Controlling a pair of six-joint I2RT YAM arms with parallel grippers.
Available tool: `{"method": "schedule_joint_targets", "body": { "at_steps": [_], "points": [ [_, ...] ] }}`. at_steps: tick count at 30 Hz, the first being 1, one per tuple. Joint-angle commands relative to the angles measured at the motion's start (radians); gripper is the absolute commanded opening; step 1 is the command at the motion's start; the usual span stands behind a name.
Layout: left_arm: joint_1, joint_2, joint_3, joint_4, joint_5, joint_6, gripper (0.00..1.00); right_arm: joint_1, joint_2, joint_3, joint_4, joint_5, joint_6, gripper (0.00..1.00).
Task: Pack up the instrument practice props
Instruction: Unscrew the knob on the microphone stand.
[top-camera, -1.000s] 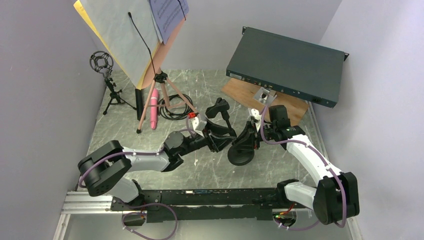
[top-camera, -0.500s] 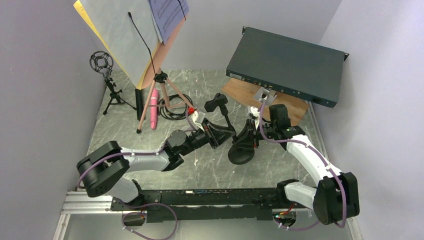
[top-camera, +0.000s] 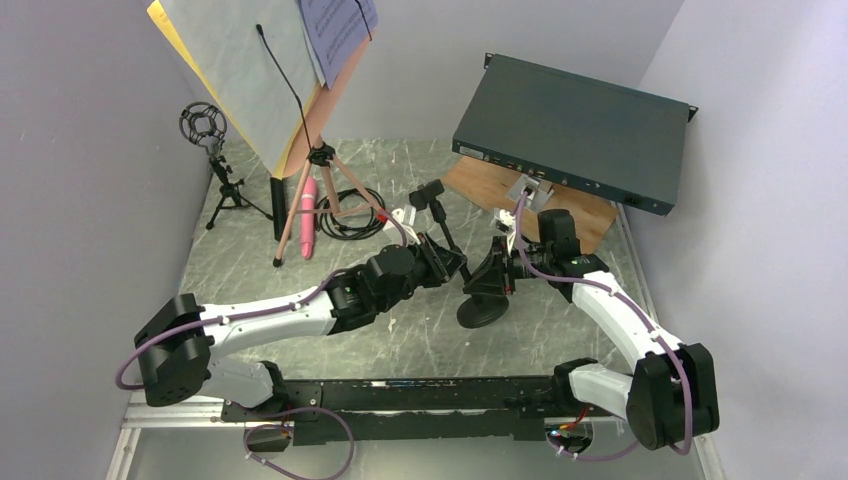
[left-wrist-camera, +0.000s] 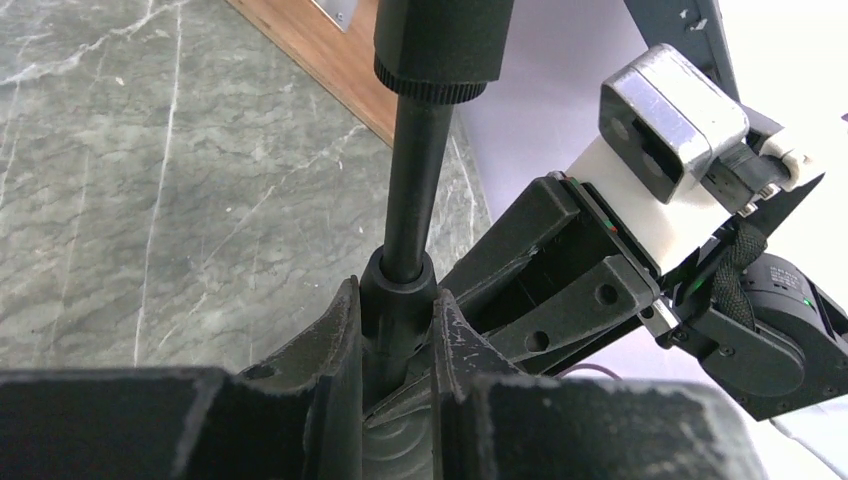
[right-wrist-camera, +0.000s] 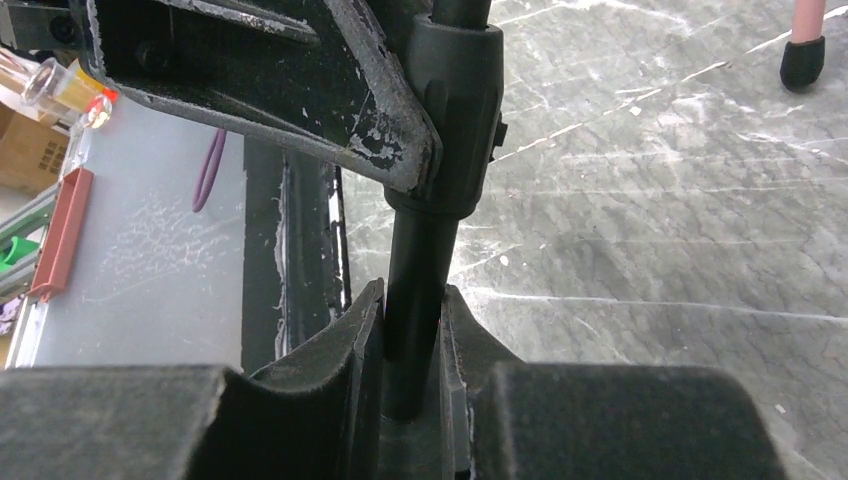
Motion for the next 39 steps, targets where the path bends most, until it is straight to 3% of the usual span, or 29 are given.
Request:
{"method": "schedule_joint_targets", "body": {
  "at_steps": [1,4,7,11,13,17,22,26,33,39],
  "points": [
    [-0.013,-0.052,0.054,-0.082,-0.071,-0.112,0.01,-0.007,-0.014,0.011,0.16,0.023,-0.064,0.0],
    [-0.014,-0.053,0.053,-0.062,-0.04,-0.056,0.11,-0.007,-0.014,0.011,0.161,0.02,-0.064,0.0],
    [-0.013,-0.061,0.013,0.058,0.028,0.073,0.45,-0.007,-0.016,0.013,0.156,0.008,-0.07,0.0],
    [-0.013,-0.097,-0.027,0.077,0.091,0.213,0.86,-0.008,-0.015,0.016,0.149,-0.034,-0.077,0.0],
    [-0.012,-0.136,-0.079,0.112,0.123,0.277,0.99,-0.011,-0.017,0.021,0.13,-0.065,-0.101,0.0],
    [0.021,-0.217,-0.279,0.352,0.3,0.396,1.0,-0.02,-0.019,0.043,0.026,-0.147,-0.223,0.0],
    [0.159,-0.219,-0.417,0.63,0.588,0.341,0.99,-0.025,-0.016,0.05,-0.024,-0.2,-0.285,0.0],
    [0.245,-0.151,-0.386,0.667,0.745,0.297,1.0,-0.025,-0.014,0.047,-0.032,-0.212,-0.304,0.0],
    [0.3,0.047,-0.299,0.887,0.932,0.32,0.99,-0.027,-0.01,0.039,-0.036,-0.227,-0.322,0.0],
    [0.3,0.18,-0.241,1.071,0.939,0.376,0.95,-0.027,-0.01,0.038,-0.036,-0.226,-0.323,0.0]
  ]
}}
